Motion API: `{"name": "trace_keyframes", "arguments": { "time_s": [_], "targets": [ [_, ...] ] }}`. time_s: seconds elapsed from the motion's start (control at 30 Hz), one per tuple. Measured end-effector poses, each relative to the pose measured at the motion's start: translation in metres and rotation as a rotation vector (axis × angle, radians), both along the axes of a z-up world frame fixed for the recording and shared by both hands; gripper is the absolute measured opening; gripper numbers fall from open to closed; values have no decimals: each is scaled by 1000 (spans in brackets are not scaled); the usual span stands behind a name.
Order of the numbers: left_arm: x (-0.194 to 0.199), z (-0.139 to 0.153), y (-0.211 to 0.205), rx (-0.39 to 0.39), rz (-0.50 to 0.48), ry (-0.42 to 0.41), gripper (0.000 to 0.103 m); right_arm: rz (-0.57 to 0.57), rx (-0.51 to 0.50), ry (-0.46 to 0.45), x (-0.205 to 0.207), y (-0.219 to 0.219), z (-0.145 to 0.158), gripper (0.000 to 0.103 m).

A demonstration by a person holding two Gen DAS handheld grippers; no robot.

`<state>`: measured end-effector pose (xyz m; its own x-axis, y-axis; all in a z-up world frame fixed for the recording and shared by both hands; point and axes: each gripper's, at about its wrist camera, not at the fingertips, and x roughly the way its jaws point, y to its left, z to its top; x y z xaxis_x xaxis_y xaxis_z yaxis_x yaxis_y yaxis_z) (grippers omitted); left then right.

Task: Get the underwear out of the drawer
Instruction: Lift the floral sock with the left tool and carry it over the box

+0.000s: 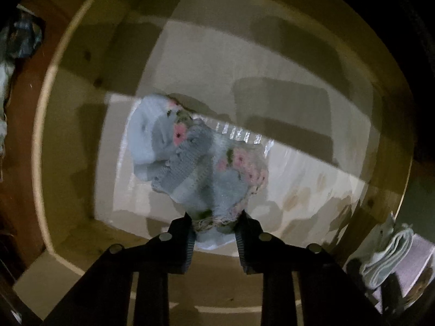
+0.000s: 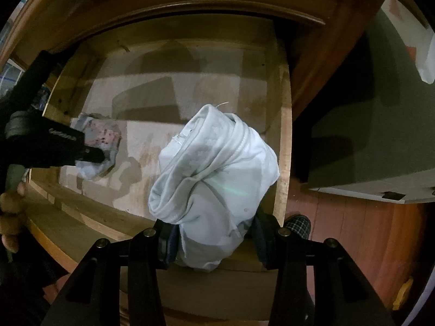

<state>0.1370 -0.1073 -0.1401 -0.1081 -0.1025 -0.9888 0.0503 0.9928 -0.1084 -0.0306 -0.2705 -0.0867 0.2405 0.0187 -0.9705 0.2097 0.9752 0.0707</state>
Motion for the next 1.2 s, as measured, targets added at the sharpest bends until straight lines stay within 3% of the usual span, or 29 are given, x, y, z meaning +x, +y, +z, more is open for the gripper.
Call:
{"name": "trace_keyframes", "arguments": {
  "time_s": [0.37,0.63,0.87,1.2],
  "targets": [
    [-13,38,-5,29,-113,-158,26,-9,12,17,0,1,-6,42],
    [-44,70,-17,83,-217,-320,26,-33,34,23,-2,-2,-8,42],
    [-67,92,1,95,-288,-437,26,-42,41,21,-3,-2,-8,42],
    [-93,170,43,77,-335,-637,26,-53,53,21,-5,-2,-9,42]
  ]
}}
